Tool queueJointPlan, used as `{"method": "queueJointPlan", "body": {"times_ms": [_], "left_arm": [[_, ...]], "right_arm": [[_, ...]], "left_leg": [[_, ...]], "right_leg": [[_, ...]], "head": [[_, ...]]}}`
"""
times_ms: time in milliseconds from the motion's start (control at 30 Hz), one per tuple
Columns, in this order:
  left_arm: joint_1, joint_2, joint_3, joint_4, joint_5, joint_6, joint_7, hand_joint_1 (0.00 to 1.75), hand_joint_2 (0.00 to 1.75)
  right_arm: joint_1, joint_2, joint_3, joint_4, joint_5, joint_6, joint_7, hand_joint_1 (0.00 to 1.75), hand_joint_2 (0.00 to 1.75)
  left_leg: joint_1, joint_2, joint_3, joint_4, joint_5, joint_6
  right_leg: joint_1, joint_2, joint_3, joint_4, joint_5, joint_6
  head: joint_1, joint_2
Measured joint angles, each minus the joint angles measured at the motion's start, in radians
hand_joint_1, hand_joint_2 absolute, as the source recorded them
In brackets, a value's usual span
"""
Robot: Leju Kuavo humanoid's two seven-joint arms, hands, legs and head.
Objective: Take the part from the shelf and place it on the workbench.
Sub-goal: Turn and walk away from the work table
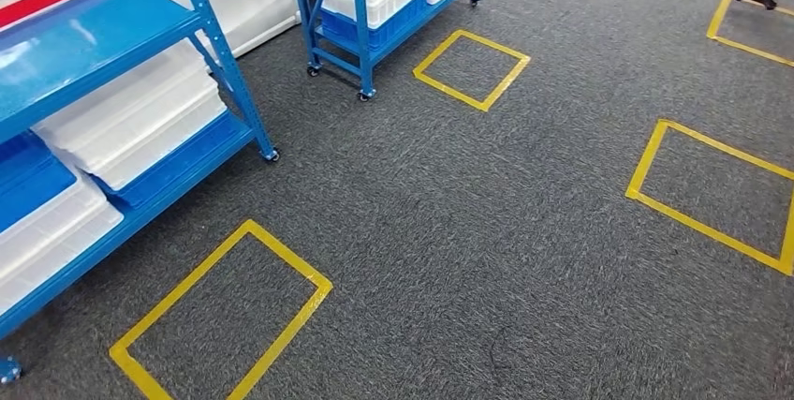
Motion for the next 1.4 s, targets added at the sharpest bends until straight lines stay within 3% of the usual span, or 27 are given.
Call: {"method": "queueJointPlan", "body": {"times_ms": [33, 67, 100, 167, 233, 300, 333, 400, 467, 500, 533, 567, 600, 667, 700, 767, 833, 900, 967, 1033, 1067, 1100, 1200, 1267, 1333, 1400], "left_arm": [[0.0, 0.0, 0.0, 0.0, -0.001, 0.0, 0.0, 0.0, 0.0], [0.002, 0.0, 0.0, 0.0, -0.003, 0.0, 0.0, 0.0, 0.0], [0.003, 0.0, 0.0, 0.0, -0.005, 0.0, -0.001, 0.0, 0.0], [0.004, 0.0, 0.0, 0.0, -0.01, 0.001, -0.001, 0.0, 0.0], [0.001, 0.0, 0.001, 0.0, -0.015, 0.005, -0.002, 0.0, 0.0], [0.002, 0.0, 0.003, 0.0, -0.018, 0.01, -0.003, 0.0, 0.0], [0.004, 0.0, 0.005, 0.0, -0.018, 0.011, -0.003, 0.0, 0.0], [0.005, 0.0, 0.007, 0.0, -0.019, 0.012, -0.002, 0.0, 0.0], [0.003, 0.0, 0.008, 0.0, -0.02, 0.012, -0.002, 0.0, 0.0], [0.002, 0.0, 0.009, 0.0, -0.021, 0.012, -0.002, 0.0, 0.0], [0.001, 0.0, 0.01, 0.0, -0.021, 0.012, -0.002, 0.0, 0.0], [0.002, 0.0, 0.013, 0.0, -0.022, 0.012, -0.001, 0.0, 0.0], [0.002, 0.0, 0.016, 0.0, -0.023, 0.012, -0.001, 0.0, 0.0], [0.002, -0.001, 0.021, 0.0, -0.025, 0.012, -0.001, 0.0, 0.0], [0.001, -0.002, 0.022, 0.0, -0.027, 0.012, -0.001, 0.0, 0.0], [0.003, -0.003, 0.024, 0.0, -0.03, 0.012, 0.0, 0.0, 0.0], [0.007, -0.002, 0.024, 0.0, -0.031, 0.013, 0.0, 0.0, 0.0], [0.009, -0.003, 0.025, 0.0, -0.032, 0.013, 0.001, 0.0, 0.0], [0.006, -0.004, 0.025, 0.0, -0.032, 0.013, 0.001, 0.0, 0.0], [0.004, -0.004, 0.025, 0.0, -0.032, 0.013, 0.001, 0.0, 0.0], [0.005, -0.004, 0.025, 0.0, -0.032, 0.013, 0.002, 0.0, 0.0], [0.007, -0.004, 0.025, 0.0, -0.032, 0.013, 0.003, 0.0, 0.0], [0.008, -0.004, 0.025, 0.0, -0.033, 0.014, 0.003, 0.0, 0.0], [0.006, -0.003, 0.025, 0.0, -0.033, 0.014, 0.003, 0.0, 0.0], [0.007, -0.004, 0.025, 0.0, -0.033, 0.014, 0.003, 0.0, 0.0], [0.009, -0.004, 0.026, 0.0, -0.033, 0.014, 0.003, 0.0, 0.0]], "right_arm": [[0.0, 0.0, 0.0, 0.0, 0.001, 0.0, 0.0, 0.0, 0.0], [0.0, 0.0, -0.001, 0.0, 0.003, 0.0, 0.0, 0.0, 0.0], [0.0, 0.0, -0.002, 0.0, 0.005, 0.0, -0.001, 0.0, 0.0], [0.0, 0.001, -0.004, 0.0, 0.008, 0.002, -0.003, 0.0, 0.0], [-0.002, 0.001, -0.006, 0.0, 0.01, 0.004, -0.004, 0.0, 0.0], [-0.007, 0.001, -0.008, 0.0, 0.012, 0.007, -0.005, 0.0, 0.0], [-0.01, 0.001, -0.008, 0.0, 0.013, 0.009, -0.005, 0.0, 0.0], [-0.011, 0.001, -0.009, 0.0, 0.016, 0.014, -0.006, 0.0, 0.0], [-0.009, 0.001, -0.012, 0.0, 0.017, 0.017, -0.006, 0.0, 0.0], [-0.008, 0.001, -0.013, 0.001, 0.018, 0.018, -0.006, 0.0, 0.0], [-0.008, 0.001, -0.014, 0.001, 0.018, 0.019, -0.006, 0.0, 0.0], [-0.007, 0.001, -0.015, 0.001, 0.019, 0.019, -0.006, 0.0, 0.0], [-0.007, 0.002, -0.015, 0.001, 0.02, 0.019, -0.006, 0.0, 0.0], [-0.006, 0.001, -0.015, 0.001, 0.022, 0.019, -0.006, 0.0, 0.0], [-0.006, 0.001, -0.016, 0.001, 0.023, 0.019, -0.006, 0.0, 0.0], [-0.007, 0.001, -0.017, 0.001, 0.023, 0.019, -0.006, 0.0, 0.0], [-0.01, 0.002, -0.017, 0.001, 0.024, 0.019, -0.006, 0.0, 0.0], [-0.01, 0.004, -0.017, 0.0, 0.024, 0.02, -0.005, 0.0, 0.0], [-0.006, 0.005, -0.017, 0.0, 0.024, 0.021, -0.005, 0.0, 0.0], [-0.004, 0.006, -0.018, 0.001, 0.024, 0.022, -0.004, 0.0, 0.0], [-0.003, 0.006, -0.018, 0.001, 0.024, 0.023, -0.003, 0.0, 0.0], [-0.004, 0.006, -0.018, 0.001, 0.025, 0.023, -0.002, 0.0, 0.0], [-0.004, 0.006, -0.018, 0.001, 0.027, 0.024, 0.001, 0.0, 0.0], [-0.006, 0.007, -0.018, 0.001, 0.027, 0.024, 0.002, 0.0, 0.0], [-0.011, 0.008, -0.018, 0.001, 0.027, 0.024, 0.003, 0.0, 0.0], [-0.012, 0.008, -0.018, 0.001, 0.027, 0.024, 0.003, 0.0, 0.0]], "left_leg": [[0.002, 0.007, -0.017, 0.034, -0.007, -0.004], [0.005, 0.012, -0.015, 0.031, 0.007, -0.007], [0.007, 0.019, 0.007, -0.009, 0.035, -0.01], [0.007, 0.063, 0.079, -0.145, 0.098, -0.009], [0.003, 0.092, 0.119, -0.226, 0.122, 0.004], [-0.001, 0.076, 0.119, -0.236, 0.122, 0.02], [-0.001, 0.067, 0.12, -0.24, 0.124, 0.027], [0.002, 0.047, 0.124, -0.247, 0.131, 0.041], [0.002, 0.025, 0.122, -0.248, 0.135, 0.048], [0.001, 0.013, 0.12, -0.248, 0.136, 0.05], [0.0, -0.001, 0.12, -0.248, 0.136, 0.05], [-0.001, -0.015, 0.121, -0.247, 0.136, 0.051], [-0.001, -0.029, 0.123, -0.247, 0.136, 0.05], [-0.002, -0.056, 0.125, -0.245, 0.135, 0.047], [-0.003, -0.068, 0.124, -0.243, 0.135, 0.044], [-0.002, -0.087, 0.119, -0.243, 0.135, 0.032], [0.001, -0.1, 0.114, -0.244, 0.137, 0.019], [-0.002, -0.065, 0.096, -0.207, 0.11, 0.01], [-0.002, -0.01, 0.045, -0.096, 0.043, 0.003], [0.001, 0.008, -0.009, 0.021, -0.005, -0.004], [0.002, 0.012, -0.015, 0.037, -0.001, -0.006], [0.003, 0.016, 0.0, 0.011, 0.022, -0.008], [0.001, 0.069, 0.105, -0.189, 0.11, 0.0], [-0.004, 0.086, 0.129, -0.241, 0.12, 0.014], [-0.005, 0.065, 0.129, -0.243, 0.123, 0.028], [-0.001, 0.046, 0.131, -0.25, 0.13, 0.041]], "right_leg": [[0.001, -0.014, 0.001, 0.001, -0.002, 0.0], [0.001, -0.028, 0.003, 0.002, -0.005, 0.0], [0.0, -0.04, 0.005, 0.003, -0.008, 0.002], [0.002, -0.063, 0.013, 0.009, -0.017, 0.011], [0.007, -0.083, 0.018, 0.015, -0.026, 0.022], [0.007, -0.101, 0.024, 0.015, -0.03, 0.032], [0.004, -0.097, 0.027, 0.018, -0.034, 0.038], [-0.002, -0.05, 0.011, 0.064, -0.071, 0.048], [-0.004, 0.003, -0.048, 0.184, -0.137, 0.051], [-0.004, 0.011, -0.082, 0.249, -0.162, 0.05], [-0.004, 0.013, -0.105, 0.29, -0.169, 0.049], [-0.004, 0.015, -0.112, 0.296, -0.155, 0.047], [-0.004, 0.019, -0.101, 0.261, -0.121, 0.044], [-0.004, 0.054, -0.046, 0.127, -0.043, 0.034], [-0.003, 0.072, -0.024, 0.072, -0.019, 0.031], [0.0, 0.089, -0.008, 0.027, -0.009, 0.028], [-0.002, 0.066, -0.005, 0.02, -0.005, 0.021], [-0.006, 0.042, 0.0, 0.007, 0.001, 0.009], [-0.004, 0.015, 0.003, 0.001, 0.002, 0.001], [0.0, -0.014, 0.004, 0.002, -0.001, -0.001], [0.001, -0.028, 0.005, 0.003, -0.003, -0.001], [0.001, -0.04, 0.007, 0.004, -0.006, 0.0], [0.004, -0.073, 0.018, 0.01, -0.018, 0.01], [0.008, -0.09, 0.023, 0.013, -0.024, 0.02], [0.008, -0.1, 0.027, 0.013, -0.028, 0.03], [0.004, -0.06, 0.02, 0.039, -0.052, 0.041]], "head": [[0.0, 0.0], [0.0, 0.0], [0.0, 0.0], [0.0, 0.0], [0.0, 0.0], [0.0, 0.0], [0.0, 0.0], [0.0, 0.0], [0.0, 0.0], [0.0, 0.0], [0.0, 0.0], [0.0, 0.0], [0.0, 0.0], [0.0, 0.0], [0.0, 0.0], [0.0, 0.0], [0.0, 0.0], [0.0, 0.0], [0.0, 0.0], [0.0, 0.0], [0.0, 0.0], [0.0, 0.0], [0.0, 0.0], [0.0, 0.0], [0.0, 0.0], [0.0, 0.0]]}}
